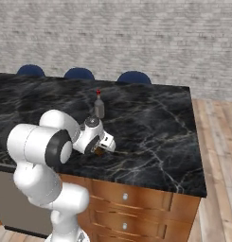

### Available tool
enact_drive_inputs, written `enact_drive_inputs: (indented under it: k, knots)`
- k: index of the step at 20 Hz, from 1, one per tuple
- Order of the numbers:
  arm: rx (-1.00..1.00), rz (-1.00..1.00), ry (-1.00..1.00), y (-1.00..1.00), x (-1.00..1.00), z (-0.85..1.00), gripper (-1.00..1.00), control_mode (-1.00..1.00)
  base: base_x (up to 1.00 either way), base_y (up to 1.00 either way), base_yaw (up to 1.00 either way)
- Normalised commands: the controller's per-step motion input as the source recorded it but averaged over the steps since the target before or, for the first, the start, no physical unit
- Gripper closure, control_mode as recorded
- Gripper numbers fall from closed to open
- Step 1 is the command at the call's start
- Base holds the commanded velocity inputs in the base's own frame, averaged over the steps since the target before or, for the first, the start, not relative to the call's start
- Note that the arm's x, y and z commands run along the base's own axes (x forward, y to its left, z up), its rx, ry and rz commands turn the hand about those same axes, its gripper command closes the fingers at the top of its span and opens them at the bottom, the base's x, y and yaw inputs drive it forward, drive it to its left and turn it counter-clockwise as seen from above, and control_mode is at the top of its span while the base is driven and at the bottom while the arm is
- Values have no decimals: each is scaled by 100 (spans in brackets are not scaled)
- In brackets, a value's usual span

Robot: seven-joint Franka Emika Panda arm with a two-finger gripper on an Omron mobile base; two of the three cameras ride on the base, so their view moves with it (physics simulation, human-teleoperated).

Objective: Place the beer and liquor on the top shelf of the fridge to keep them out of children's reach, and place the sweet potato on lower shelves for easy access.

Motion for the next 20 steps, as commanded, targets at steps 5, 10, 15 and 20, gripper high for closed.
enact_drive_inputs:
  k: [5,10,15,20]
  knots:
    - [7,22,-44,0,-54,96,100,-100,0,0,0]
    - [1,15,-29,3,-58,100,100,-100,0,0,0]
    - [-1,5,-17,26,-53,100,100,-100,0,0,0]
    - [-12,0,-2,38,-49,100,100,-100,0,0,0]
